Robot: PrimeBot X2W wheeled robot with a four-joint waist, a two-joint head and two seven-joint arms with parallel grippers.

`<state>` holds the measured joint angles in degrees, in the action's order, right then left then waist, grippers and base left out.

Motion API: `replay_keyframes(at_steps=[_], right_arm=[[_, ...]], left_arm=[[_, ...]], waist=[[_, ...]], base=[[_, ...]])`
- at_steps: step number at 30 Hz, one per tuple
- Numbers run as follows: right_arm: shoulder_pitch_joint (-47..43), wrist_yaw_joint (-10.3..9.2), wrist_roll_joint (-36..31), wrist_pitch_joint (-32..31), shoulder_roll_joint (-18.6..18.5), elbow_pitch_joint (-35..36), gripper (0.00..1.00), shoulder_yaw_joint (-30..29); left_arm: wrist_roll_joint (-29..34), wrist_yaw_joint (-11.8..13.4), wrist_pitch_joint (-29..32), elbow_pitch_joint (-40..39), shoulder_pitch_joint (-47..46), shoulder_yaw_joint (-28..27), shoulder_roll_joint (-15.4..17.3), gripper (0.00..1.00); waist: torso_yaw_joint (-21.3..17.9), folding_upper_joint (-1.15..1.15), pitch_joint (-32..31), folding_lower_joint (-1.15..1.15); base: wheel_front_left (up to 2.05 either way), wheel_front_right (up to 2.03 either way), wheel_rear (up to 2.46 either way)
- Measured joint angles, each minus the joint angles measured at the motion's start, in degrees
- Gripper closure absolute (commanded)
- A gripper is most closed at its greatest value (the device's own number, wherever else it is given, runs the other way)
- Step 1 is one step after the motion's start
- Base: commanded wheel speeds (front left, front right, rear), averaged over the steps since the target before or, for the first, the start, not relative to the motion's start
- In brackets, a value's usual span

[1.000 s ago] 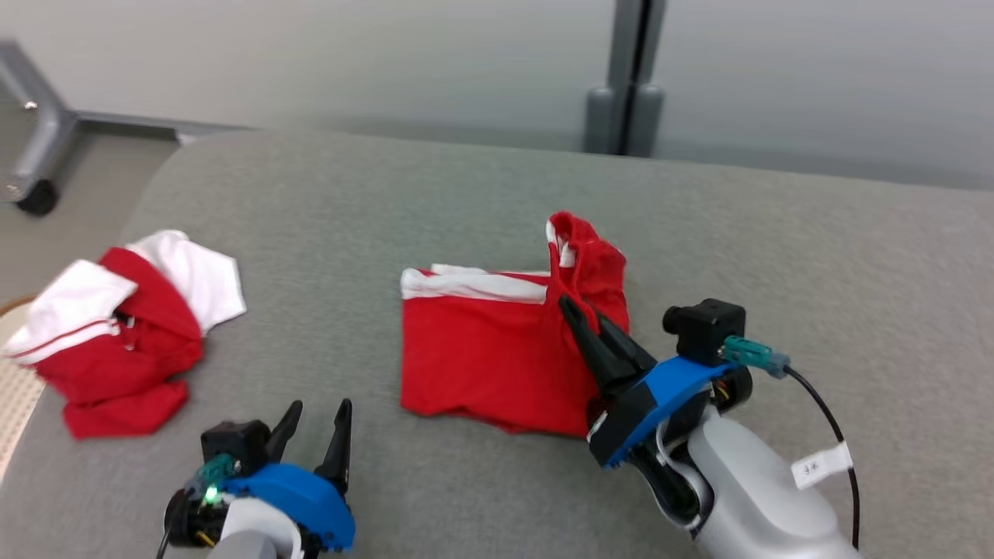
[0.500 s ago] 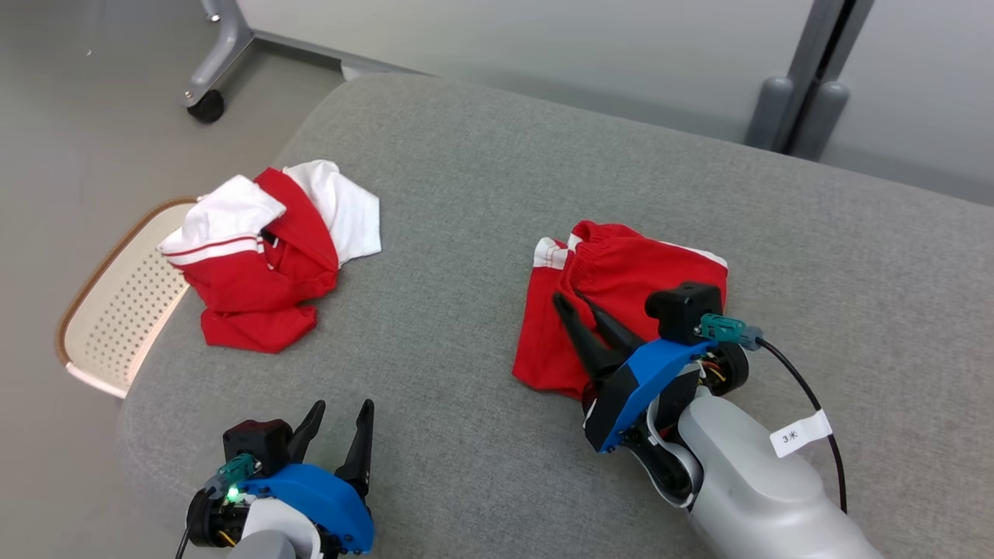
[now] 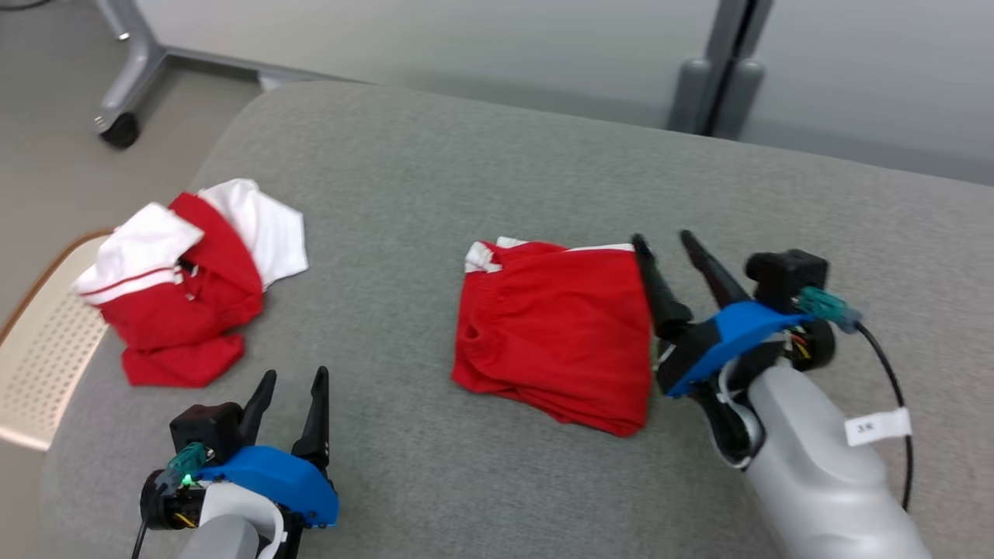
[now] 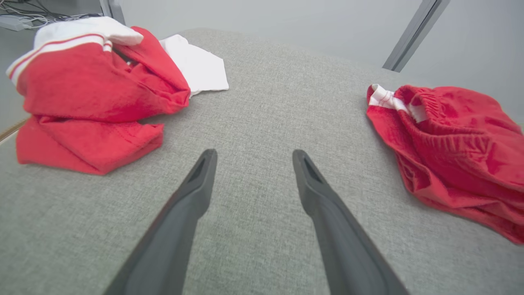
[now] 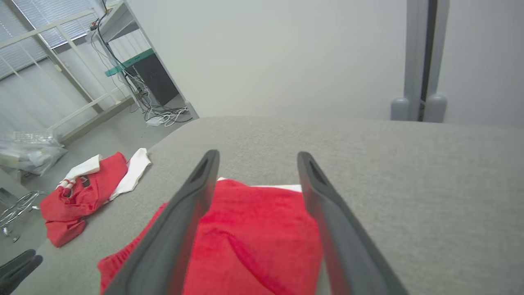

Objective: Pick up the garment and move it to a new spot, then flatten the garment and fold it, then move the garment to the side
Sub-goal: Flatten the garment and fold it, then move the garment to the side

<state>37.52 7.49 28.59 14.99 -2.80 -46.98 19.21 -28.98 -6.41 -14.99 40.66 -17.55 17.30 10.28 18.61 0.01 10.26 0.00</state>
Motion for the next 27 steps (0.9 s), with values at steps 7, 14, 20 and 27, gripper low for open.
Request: replay_keyframes(at_steps=[7,14,20,27], right_arm=[[-10.75,-0.01,-13.13,0.04,-0.04,8.71,0.00,-15.56],[-19.30,-0.01,-17.96,0.05,-0.03,14.30,0.00,-19.85],[-24.24,-0.01,-18.17,0.04,-0.04,15.99,0.00,-19.85],[-28.43,-0.01,-18.63,0.04,-0.03,15.97,0.00,-19.40]], left_arm=[[6.17,0.80,-0.01,-5.47,3.26,-5.77,-0.40,0.00],[10.98,0.83,0.00,-8.79,6.92,-10.76,-1.37,0.00],[13.73,0.92,0.00,-9.66,10.81,-14.48,-2.90,0.00],[17.07,0.83,0.00,-10.46,14.44,-16.68,-4.30,0.00]], waist=[[-6.04,0.00,-1.62,-0.01],[-11.19,0.00,-3.70,-0.01],[-14.69,0.00,-6.30,-0.01],[-16.99,-0.02,-10.11,-0.01]], base=[[0.00,0.00,0.00],[0.00,0.00,0.00],[0.00,0.00,0.00],[0.00,0.00,0.00]])
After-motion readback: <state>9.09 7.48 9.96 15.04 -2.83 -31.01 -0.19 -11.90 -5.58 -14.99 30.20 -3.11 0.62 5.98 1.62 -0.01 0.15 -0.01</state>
